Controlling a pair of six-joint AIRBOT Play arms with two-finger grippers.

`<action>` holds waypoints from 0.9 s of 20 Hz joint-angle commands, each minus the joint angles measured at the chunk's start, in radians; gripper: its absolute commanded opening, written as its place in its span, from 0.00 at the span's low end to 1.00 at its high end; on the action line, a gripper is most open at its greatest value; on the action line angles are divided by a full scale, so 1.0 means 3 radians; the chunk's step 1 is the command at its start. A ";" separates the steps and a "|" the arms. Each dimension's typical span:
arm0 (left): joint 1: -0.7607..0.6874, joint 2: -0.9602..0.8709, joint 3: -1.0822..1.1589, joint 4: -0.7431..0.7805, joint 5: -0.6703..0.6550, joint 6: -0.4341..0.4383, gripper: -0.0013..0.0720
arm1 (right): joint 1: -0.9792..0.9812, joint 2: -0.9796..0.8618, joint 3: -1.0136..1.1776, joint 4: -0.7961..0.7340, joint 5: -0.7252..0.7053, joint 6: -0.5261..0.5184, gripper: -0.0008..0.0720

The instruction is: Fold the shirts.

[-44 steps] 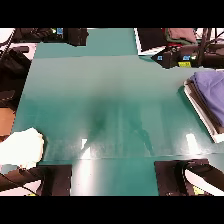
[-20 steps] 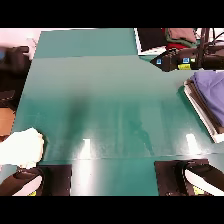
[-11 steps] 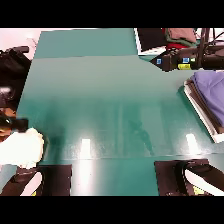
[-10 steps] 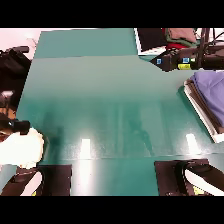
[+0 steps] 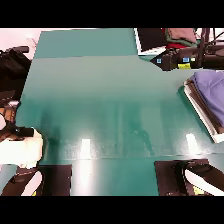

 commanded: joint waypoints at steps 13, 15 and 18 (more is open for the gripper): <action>-0.2586 -0.0837 0.3770 -0.0022 0.0275 -0.0244 0.04 | -0.0500 0.0001 0.1598 0.0000 -0.0150 0.0189 0.03; -0.2981 -0.1259 0.3816 -0.0158 0.0431 -0.0125 0.05 | -0.0615 0.0001 0.1706 0.0000 -0.0083 0.0200 0.04; -0.3498 -0.1923 0.3815 -0.0537 0.0557 0.0198 0.05 | -0.0716 0.0005 0.1762 0.0003 0.0048 0.0224 0.04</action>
